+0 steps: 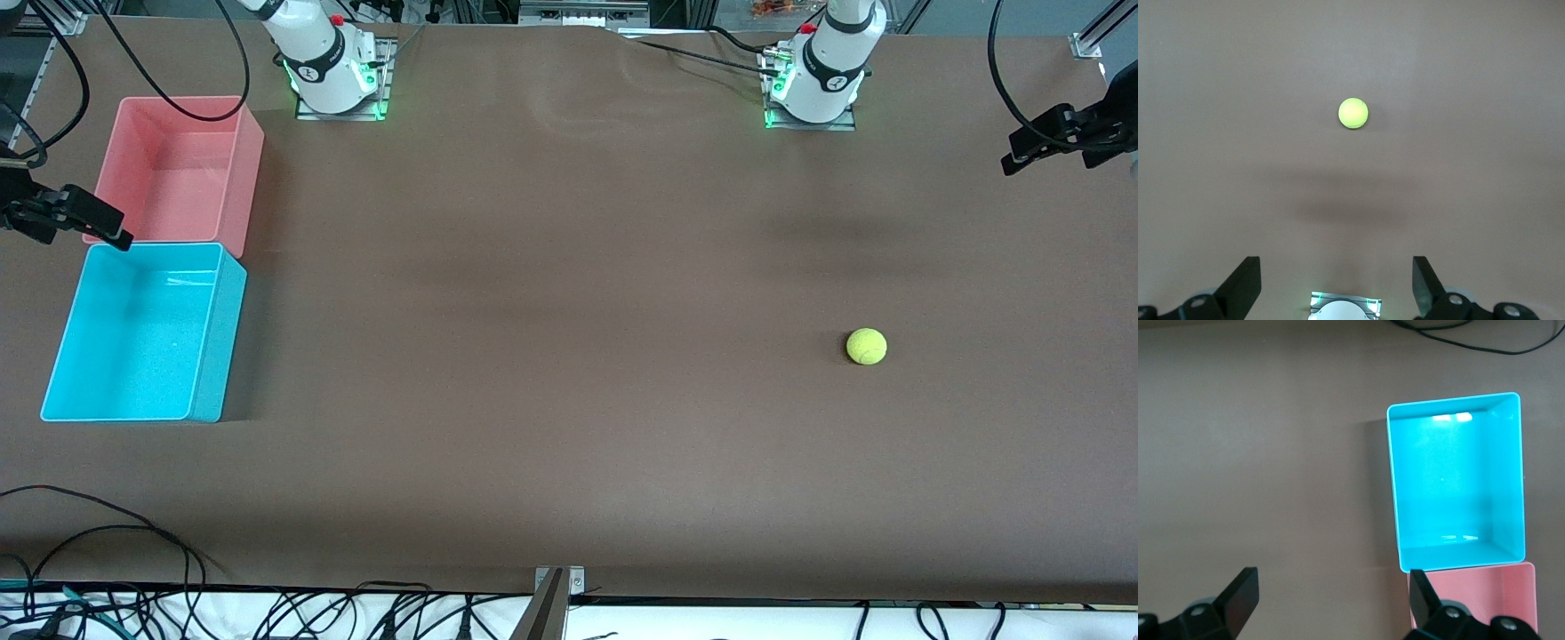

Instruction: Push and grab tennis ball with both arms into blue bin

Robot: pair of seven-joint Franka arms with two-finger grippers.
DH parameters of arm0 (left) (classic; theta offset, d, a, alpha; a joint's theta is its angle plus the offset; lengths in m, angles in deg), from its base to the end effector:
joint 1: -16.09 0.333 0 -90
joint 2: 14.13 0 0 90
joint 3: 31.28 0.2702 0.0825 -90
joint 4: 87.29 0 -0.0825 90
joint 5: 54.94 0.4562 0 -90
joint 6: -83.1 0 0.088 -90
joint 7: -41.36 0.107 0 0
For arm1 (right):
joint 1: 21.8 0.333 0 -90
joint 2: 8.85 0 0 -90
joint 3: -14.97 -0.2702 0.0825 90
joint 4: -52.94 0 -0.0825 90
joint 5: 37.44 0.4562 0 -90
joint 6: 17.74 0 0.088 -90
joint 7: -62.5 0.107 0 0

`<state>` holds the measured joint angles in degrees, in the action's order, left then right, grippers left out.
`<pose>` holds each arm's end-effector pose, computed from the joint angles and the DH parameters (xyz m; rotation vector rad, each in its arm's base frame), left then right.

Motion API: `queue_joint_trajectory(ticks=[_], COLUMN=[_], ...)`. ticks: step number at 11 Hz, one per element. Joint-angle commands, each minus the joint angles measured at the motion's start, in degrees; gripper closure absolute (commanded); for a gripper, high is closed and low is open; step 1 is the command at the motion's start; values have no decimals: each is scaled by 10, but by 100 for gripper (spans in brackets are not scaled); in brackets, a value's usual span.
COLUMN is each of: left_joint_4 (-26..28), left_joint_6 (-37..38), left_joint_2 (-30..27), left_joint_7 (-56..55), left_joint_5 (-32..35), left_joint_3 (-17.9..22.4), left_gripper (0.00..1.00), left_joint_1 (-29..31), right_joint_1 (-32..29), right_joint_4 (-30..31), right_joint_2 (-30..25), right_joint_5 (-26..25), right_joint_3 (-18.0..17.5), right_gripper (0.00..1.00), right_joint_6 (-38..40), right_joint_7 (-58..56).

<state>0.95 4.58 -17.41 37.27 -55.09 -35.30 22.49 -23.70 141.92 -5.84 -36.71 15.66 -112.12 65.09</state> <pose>0.5891 0.0231 0.6135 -3.1286 -0.1768 0.1765 0.6472 -0.0278 0.5619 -3.1256 0.1424 -0.0653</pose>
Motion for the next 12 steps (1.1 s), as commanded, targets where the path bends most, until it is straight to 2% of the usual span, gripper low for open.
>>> queue_joint_trajectory(ticks=[1,12], left_joint_4=[-17,-17], left_joint_6=[7,7], left_joint_2=[7,7], left_joint_7=[-1,-1], left_joint_5=[15,14], left_joint_3=[-1,2], left_gripper=[0,0], left_joint_1=[0,1], right_joint_1=[0,0], right_joint_4=[-13,-13], right_joint_2=[-3,-2], right_joint_5=[-7,-5], right_joint_3=[0,0], right_gripper=[0,0], right_joint_6=[17,18], right_joint_7=[-2,4])
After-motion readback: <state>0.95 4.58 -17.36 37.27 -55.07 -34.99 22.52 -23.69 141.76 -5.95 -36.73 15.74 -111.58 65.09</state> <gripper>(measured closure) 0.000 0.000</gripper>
